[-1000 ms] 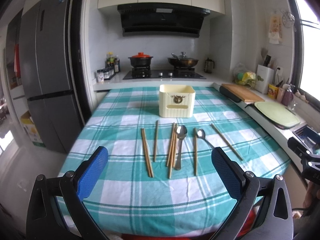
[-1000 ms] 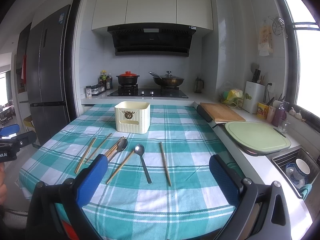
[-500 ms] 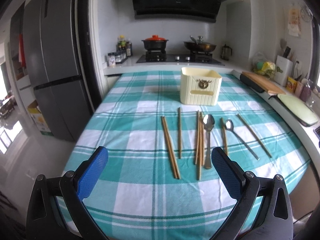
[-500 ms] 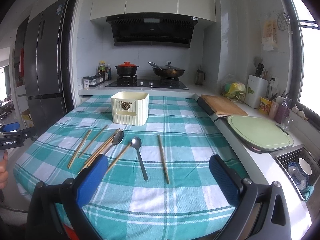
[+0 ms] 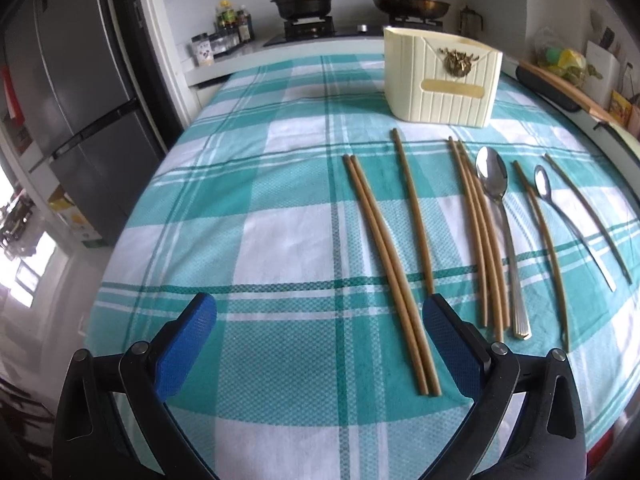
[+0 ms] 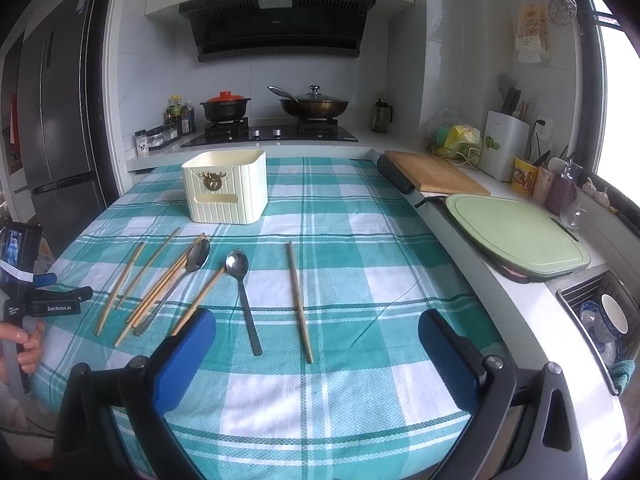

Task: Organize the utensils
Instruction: 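Move the right tool down to a single wooden chopstick and close on it, then lift the chopstick with the right tool and carry it over the cream caddy, then lower the chopstick into the caddy and open the right tool, then move the right tool back to the utensils toward the metal spoon, then close the right tool on the metal spoon handle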

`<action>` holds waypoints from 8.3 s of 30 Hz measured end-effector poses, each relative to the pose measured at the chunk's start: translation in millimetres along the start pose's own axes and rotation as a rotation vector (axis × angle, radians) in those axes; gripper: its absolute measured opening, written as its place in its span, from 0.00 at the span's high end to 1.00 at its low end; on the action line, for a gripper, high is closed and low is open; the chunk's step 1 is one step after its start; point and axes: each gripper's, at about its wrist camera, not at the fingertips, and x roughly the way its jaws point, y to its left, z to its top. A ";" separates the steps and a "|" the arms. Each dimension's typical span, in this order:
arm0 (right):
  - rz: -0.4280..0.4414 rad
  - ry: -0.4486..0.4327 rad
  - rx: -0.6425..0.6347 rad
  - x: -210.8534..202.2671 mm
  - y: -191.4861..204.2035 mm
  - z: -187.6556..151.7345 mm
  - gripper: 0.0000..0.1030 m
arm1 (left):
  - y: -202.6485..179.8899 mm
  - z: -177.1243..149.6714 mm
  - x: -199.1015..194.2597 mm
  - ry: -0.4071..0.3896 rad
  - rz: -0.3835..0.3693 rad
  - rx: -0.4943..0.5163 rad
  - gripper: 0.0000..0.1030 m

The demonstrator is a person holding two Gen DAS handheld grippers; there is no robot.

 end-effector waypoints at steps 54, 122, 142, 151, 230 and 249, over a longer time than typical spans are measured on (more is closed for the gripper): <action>0.200 0.483 -0.229 224.7 3.5 10.2 0.44 | 17.6 54.8 101.3 0.290 -0.094 -0.011 0.00; 0.394 -0.291 -0.079 91.5 61.7 301.8 0.94 | 8.0 287.3 -136.2 -0.418 -0.340 -0.067 0.96; 0.381 0.129 -0.071 302.6 107.9 305.8 0.94 | -56.0 350.9 61.8 -0.097 -0.313 -0.101 0.96; 0.396 0.072 -0.038 278.5 99.7 303.4 0.54 | -50.2 332.9 29.2 -0.167 -0.275 -0.050 0.35; 0.267 0.344 -0.190 196.9 84.3 -1.1 0.67 | 16.3 -26.7 -30.2 0.018 -0.145 -0.197 0.01; 0.063 0.319 -0.078 195.7 47.9 -11.3 0.90 | 6.8 36.4 37.3 0.066 -0.152 -0.242 0.01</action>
